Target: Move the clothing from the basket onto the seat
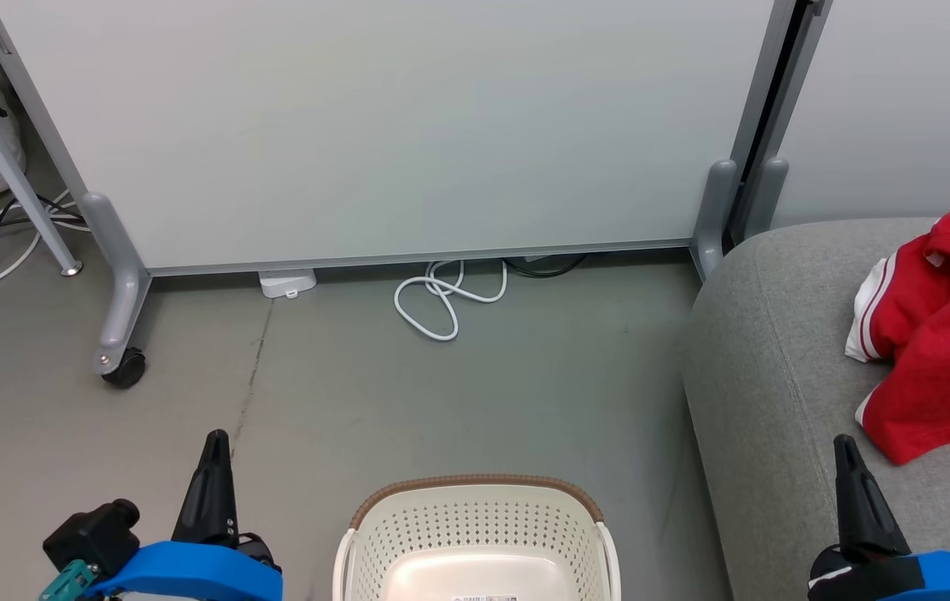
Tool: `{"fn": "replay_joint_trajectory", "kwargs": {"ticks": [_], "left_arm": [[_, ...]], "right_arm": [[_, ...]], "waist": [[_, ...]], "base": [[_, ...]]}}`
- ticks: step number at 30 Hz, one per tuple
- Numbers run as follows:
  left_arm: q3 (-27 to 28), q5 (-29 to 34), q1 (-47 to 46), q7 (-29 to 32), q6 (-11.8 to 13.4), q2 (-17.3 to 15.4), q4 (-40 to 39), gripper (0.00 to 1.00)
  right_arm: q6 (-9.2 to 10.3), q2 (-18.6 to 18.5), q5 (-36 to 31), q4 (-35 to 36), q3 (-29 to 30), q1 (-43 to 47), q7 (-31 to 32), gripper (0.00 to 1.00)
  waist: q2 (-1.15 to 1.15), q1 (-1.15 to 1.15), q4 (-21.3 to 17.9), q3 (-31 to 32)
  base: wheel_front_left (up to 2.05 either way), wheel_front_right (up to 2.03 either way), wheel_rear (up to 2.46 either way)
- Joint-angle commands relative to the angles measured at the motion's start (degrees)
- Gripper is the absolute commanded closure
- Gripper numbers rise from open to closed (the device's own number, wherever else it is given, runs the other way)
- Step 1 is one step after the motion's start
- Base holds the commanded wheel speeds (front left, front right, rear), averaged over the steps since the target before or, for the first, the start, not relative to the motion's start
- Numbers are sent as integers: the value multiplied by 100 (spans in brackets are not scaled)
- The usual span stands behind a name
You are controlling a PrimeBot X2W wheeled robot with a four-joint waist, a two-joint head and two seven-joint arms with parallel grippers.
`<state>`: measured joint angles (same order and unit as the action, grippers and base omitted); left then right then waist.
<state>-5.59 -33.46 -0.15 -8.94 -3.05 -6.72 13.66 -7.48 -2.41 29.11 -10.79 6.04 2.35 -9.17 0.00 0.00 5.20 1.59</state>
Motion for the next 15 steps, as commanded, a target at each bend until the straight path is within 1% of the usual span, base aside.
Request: {"fn": "replay_joint_trajectory", "kwargs": {"ticks": [1, 15], "left_arm": [[91, -198, -201, 45, -25, 0, -71, 100], [316, -1347, -296, 346, -111, 75, -53, 100]], "right_arm": [[-1, -32, 233, 58, 9, -211, 43, 100], [-1, -38, 1462, -13, 18, -348, 350, 100]], "waist": [[0, 0, -5, -2], [0, 0, -76, -25]], "base": [[0, 0, 0], [0, 0, 0]]}}
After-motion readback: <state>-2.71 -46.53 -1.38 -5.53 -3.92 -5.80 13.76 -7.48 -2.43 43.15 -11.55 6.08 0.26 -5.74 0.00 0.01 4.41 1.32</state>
